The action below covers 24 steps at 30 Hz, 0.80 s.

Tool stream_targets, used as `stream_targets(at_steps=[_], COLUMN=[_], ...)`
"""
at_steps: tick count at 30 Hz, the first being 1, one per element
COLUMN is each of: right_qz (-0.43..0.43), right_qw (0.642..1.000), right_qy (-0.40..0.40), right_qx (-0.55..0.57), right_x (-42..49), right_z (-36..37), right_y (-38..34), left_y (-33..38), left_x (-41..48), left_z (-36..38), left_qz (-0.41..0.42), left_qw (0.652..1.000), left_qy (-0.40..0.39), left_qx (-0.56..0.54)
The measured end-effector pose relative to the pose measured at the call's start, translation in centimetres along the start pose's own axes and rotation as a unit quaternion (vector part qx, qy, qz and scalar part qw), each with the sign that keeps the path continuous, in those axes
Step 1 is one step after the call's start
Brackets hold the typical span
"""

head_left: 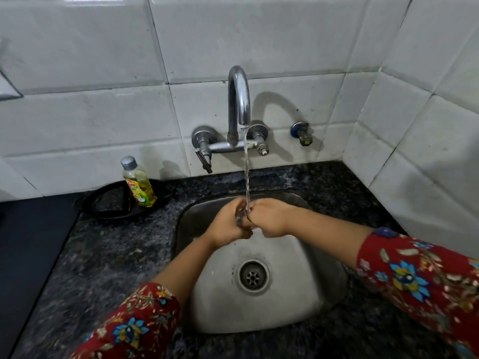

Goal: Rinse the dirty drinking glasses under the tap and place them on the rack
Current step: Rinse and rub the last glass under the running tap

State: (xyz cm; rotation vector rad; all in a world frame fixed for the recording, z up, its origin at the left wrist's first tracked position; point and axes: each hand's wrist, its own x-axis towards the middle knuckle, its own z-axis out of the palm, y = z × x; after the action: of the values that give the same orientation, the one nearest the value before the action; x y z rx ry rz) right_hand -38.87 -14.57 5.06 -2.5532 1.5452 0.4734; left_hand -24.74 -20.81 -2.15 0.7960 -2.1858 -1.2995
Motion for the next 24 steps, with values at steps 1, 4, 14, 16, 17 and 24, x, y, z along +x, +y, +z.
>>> stream_targets(at_steps=[1,4,14,16,17,24], right_qz=[0.027,0.012,-0.015,-0.012,-0.03,0.032], right_qw=[0.996,0.99,0.996,0.996,0.999,0.987], right_qy=[-0.076,-0.094,-0.071,-0.065,-0.026,-0.014], right_qx=[0.046,0.106,0.06,0.066,0.015,0.155], right_x=[0.6,0.9,2.0,1.8,1.6,1.1], right_z=[0.2,0.9,0.8,0.6,0.5,0.9], right_y=[-0.4,-0.2,-0.6,-0.6,-0.4,-0.4], left_y=[0.2,0.3,0.7,0.6,0.4,1.9], left_x=[-0.2,-0.7,-2.4,-2.6,-2.4,-2.0], left_z=[0.3,0.3,0.2,0.3,-0.1,0.2], left_qz=[0.002,0.001,-0.089,-0.08,-0.077,-0.122], left_qw=[0.998,0.989,0.982,0.99,0.994,0.979], left_qy=[0.013,0.042,0.101,0.101,0.065,0.039], left_qx=[0.056,0.139,0.133,0.064,0.037,0.157])
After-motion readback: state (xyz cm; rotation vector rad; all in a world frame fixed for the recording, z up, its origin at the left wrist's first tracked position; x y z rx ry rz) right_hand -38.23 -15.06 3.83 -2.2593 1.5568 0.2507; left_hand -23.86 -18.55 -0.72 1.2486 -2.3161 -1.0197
